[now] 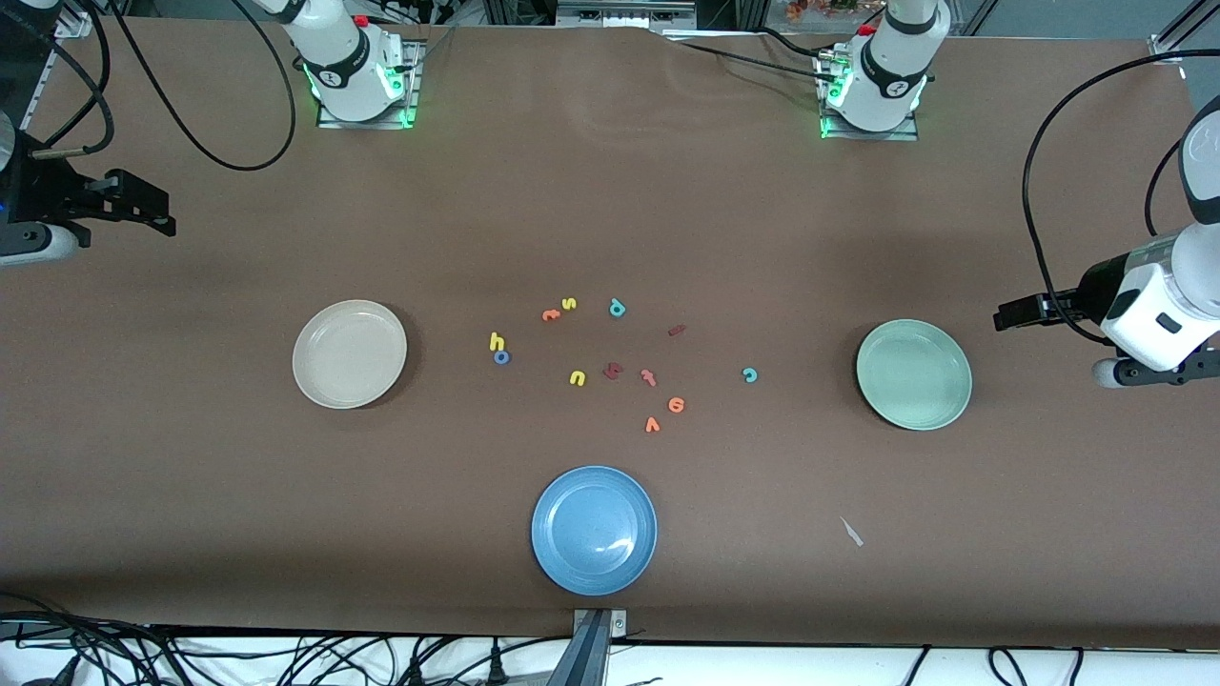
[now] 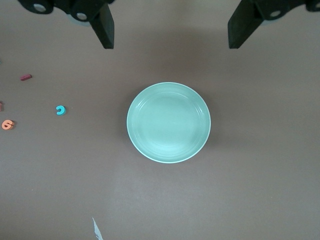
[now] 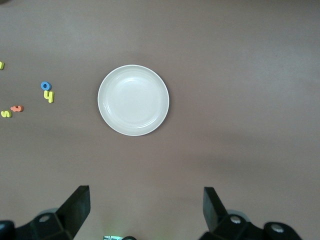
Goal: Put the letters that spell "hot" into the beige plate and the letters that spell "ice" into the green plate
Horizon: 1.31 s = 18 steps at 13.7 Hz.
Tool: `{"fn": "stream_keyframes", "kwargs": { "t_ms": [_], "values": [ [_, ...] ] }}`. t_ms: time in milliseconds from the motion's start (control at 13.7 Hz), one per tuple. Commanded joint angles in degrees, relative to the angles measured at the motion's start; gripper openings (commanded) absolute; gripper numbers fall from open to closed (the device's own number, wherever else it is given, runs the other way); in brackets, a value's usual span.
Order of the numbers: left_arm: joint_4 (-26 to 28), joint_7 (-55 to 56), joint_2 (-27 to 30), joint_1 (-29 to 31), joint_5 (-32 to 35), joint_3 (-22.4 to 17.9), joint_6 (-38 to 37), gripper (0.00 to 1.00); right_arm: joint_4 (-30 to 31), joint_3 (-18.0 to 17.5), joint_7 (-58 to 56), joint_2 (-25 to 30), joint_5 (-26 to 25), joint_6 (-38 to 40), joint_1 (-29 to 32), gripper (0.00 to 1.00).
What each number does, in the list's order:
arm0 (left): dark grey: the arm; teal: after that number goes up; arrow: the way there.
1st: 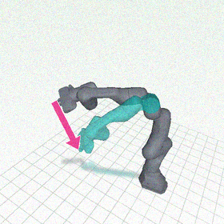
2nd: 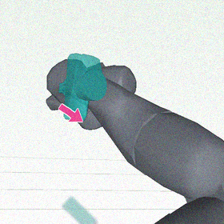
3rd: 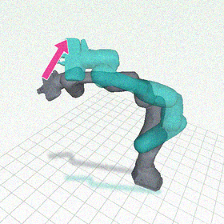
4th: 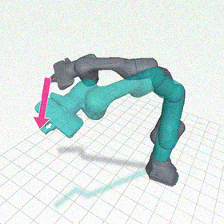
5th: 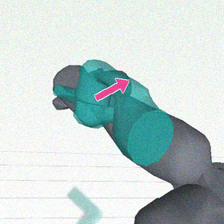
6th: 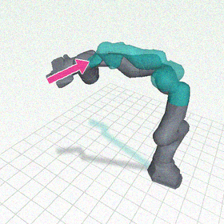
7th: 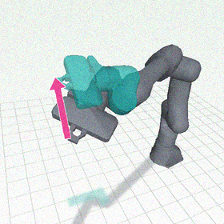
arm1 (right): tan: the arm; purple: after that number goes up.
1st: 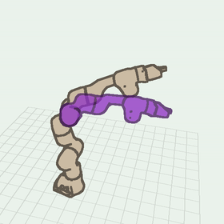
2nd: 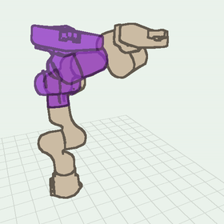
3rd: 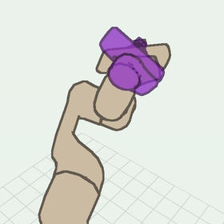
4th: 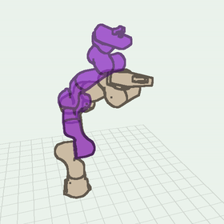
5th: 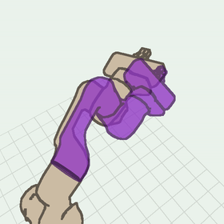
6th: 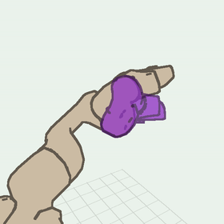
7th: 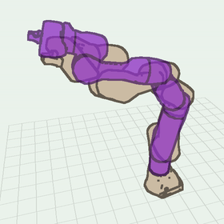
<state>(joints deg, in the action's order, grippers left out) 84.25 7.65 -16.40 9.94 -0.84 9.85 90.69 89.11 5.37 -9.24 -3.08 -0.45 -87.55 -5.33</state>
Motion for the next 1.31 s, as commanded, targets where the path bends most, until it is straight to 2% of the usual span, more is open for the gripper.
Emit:
{"fn": "stream_keyframes", "kwargs": {
  "t_ms": [0, 1237],
  "values": [
    [0.39, -0.09, 0.32, 0.08, -1.71, -0.09, -0.25, 1.00, -1.22, -0.10, -0.08, 0.00, 0.27, 1.33, 0.23, 1.00],
    [0.30, 0.70, 0.50, -0.01, -1.71, -0.09, -0.86, 1.00, -1.22, -0.10, -0.17, 0.00, 0.27, 1.33, 0.23, 1.00]
  ]
}}
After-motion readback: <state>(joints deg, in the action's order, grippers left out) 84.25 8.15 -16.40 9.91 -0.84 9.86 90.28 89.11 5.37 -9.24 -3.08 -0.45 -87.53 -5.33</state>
